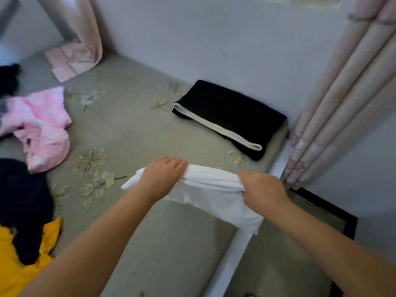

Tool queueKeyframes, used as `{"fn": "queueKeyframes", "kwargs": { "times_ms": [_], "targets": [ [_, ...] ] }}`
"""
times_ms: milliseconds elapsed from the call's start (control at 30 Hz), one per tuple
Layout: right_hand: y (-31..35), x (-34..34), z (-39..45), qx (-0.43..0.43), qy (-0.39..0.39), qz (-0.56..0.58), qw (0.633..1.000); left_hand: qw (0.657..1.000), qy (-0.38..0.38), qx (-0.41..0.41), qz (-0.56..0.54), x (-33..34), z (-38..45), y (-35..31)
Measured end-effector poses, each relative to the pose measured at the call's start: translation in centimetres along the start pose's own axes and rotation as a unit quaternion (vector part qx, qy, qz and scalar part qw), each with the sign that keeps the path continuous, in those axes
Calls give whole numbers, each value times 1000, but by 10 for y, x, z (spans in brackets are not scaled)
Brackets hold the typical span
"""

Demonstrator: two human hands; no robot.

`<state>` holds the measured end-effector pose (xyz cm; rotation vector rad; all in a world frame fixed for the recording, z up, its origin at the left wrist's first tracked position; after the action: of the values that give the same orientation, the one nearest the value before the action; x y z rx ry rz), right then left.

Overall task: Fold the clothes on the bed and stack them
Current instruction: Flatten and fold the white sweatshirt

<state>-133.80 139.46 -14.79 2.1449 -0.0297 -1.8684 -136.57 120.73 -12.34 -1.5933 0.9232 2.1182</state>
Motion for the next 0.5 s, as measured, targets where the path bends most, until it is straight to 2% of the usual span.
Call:
{"fn": "queueKeyframes", "kwargs": {
  "times_ms": [233, 367, 433, 500],
  "targets": [
    [-84, -84, 34, -8, -108, -21, 994, 993, 87, -82, -20, -7, 124, -4],
    [-113, -107, 72, -8, -149, -8, 989, 999, -29, -29, 15, -22, 181, 4],
    [-125, -119, 99, 11, -168, -23, 986, 999, -29, -27, 13, -23, 212, 18],
    [-130, -136, 128, 2, -207, -44, 977, 997, -67, -6, 38, -19, 246, 34]
  ]
}}
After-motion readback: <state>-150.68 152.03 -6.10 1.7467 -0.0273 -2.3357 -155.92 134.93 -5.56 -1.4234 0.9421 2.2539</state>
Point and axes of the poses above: each hand's wrist, its own z-axis towards the middle knuckle, its own x-axis out of the palm, y = z × x, the point moved 5 cm from there along z, towards the middle knuckle, and after that the axes turned 11 degrees about z, right-handed, at the moved point
